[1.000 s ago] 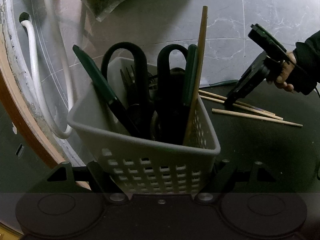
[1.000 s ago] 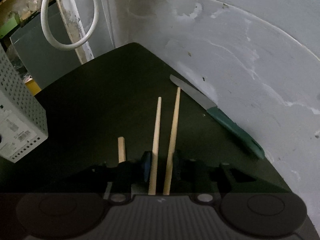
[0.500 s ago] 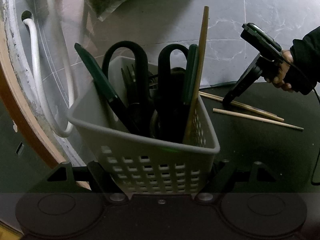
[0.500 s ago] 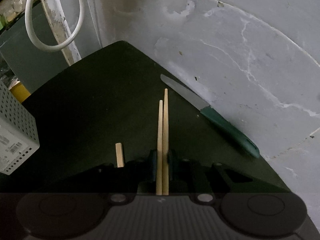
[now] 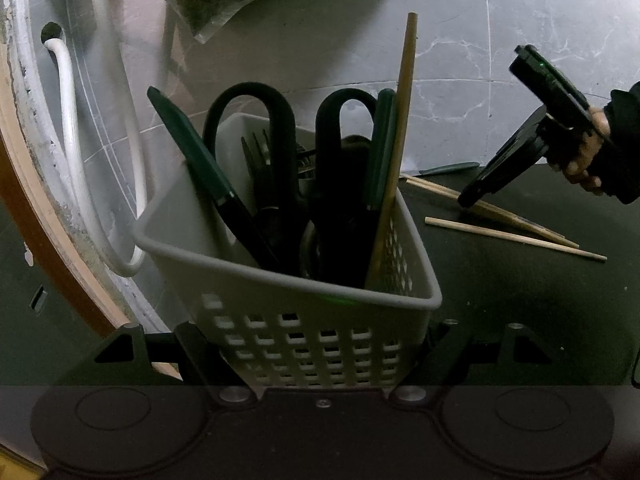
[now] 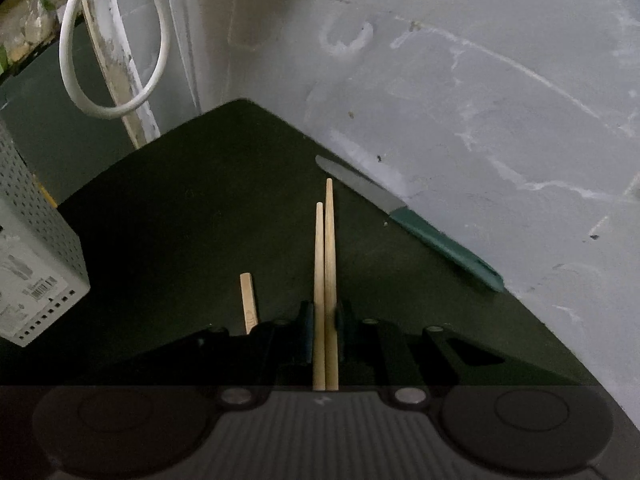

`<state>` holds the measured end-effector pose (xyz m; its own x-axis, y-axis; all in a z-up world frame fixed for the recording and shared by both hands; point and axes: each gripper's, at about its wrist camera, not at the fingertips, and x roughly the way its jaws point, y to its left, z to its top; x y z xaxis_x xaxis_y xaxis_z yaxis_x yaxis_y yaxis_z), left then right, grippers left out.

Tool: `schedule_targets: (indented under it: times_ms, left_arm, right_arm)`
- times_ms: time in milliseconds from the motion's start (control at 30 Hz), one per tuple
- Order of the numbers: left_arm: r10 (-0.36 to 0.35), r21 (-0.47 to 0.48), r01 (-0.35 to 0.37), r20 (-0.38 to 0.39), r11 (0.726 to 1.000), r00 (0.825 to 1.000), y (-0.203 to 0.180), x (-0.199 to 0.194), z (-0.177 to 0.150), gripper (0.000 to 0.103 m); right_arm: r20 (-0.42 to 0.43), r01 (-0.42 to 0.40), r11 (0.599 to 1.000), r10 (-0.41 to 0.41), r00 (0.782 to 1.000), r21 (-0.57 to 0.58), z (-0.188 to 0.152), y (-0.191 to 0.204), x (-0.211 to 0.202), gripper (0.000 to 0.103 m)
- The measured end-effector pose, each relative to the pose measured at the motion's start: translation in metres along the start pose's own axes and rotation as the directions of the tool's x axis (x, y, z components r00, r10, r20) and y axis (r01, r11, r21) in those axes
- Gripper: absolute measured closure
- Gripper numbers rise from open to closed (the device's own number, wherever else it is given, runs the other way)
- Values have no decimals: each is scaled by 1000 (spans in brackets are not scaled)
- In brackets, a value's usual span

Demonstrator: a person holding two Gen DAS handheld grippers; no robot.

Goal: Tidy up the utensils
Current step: 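Lift the two chopsticks off the mat with the right gripper, then carry the chopsticks over the white caddy with the right gripper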

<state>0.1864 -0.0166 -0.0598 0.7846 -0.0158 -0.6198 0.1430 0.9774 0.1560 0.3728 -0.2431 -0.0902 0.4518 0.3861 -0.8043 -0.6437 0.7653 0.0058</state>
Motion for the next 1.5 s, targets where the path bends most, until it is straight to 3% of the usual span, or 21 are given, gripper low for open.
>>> schedule_targets:
  times_ms: [267, 533, 900, 1300, 1400, 1500]
  left_arm:
    - [0, 0, 0, 0, 1000, 1000, 0, 0, 0, 22]
    - [-3, 6, 3, 2, 1000, 1000, 1, 1, 0, 21]
    - [-14, 17, 14, 10, 1000, 1000, 2, 1, 0, 21]
    - [-29, 21, 29, 25, 999, 999, 5, 1, -1, 22]
    - [-31, 19, 30, 27, 999, 999, 5, 2, -2, 22]
    - [-32, 19, 31, 29, 999, 999, 5, 1, -2, 22]
  right_arm:
    - [138, 25, 998, -31, 990, 50, -13, 3, -29, 90]
    - [307, 48, 992, -83, 948, 120, -29, 9, -63, 90]
    - [506, 56, 978, -153, 849, 202, -32, 16, -117, 90]
    - [649, 53, 993, -107, 753, 102, 8, 46, -188, 90]
    - [706, 15, 998, -54, 707, 60, 18, 58, -213, 90]
    - [764, -33, 999, 17, 645, 6, 31, 74, -237, 90]
